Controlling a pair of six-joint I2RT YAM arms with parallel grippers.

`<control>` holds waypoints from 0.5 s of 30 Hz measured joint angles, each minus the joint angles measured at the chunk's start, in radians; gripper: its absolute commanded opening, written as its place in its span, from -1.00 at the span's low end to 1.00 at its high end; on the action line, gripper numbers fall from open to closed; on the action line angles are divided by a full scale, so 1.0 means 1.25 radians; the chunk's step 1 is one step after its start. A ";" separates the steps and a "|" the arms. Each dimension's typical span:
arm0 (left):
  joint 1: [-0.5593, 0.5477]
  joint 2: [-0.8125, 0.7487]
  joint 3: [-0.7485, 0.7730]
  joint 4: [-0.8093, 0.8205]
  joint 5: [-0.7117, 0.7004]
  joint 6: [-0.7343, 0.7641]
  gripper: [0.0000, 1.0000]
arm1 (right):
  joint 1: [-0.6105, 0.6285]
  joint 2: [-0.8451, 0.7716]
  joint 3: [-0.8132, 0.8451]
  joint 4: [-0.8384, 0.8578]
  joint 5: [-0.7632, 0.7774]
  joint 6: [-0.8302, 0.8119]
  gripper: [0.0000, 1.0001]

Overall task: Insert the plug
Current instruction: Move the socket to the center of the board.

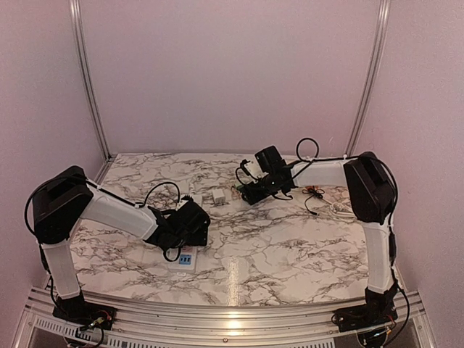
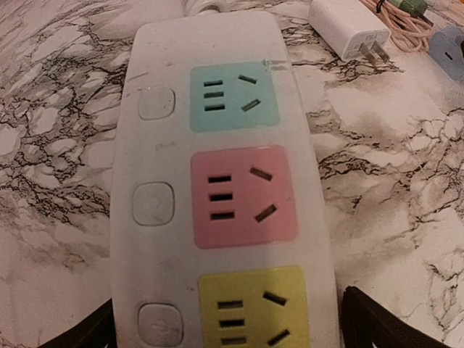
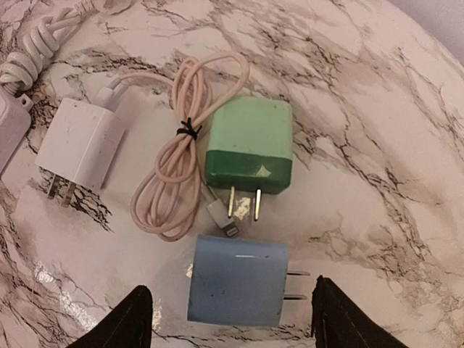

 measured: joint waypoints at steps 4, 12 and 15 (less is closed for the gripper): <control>0.000 -0.010 -0.011 0.009 0.008 0.000 0.98 | 0.000 0.013 0.003 -0.002 0.002 0.000 0.32; -0.002 -0.065 -0.057 -0.002 0.043 -0.002 0.98 | -0.004 0.031 0.015 -0.007 0.002 0.000 0.11; -0.003 -0.085 -0.070 -0.016 0.051 -0.005 0.98 | -0.007 0.034 0.018 -0.007 0.001 0.000 -0.02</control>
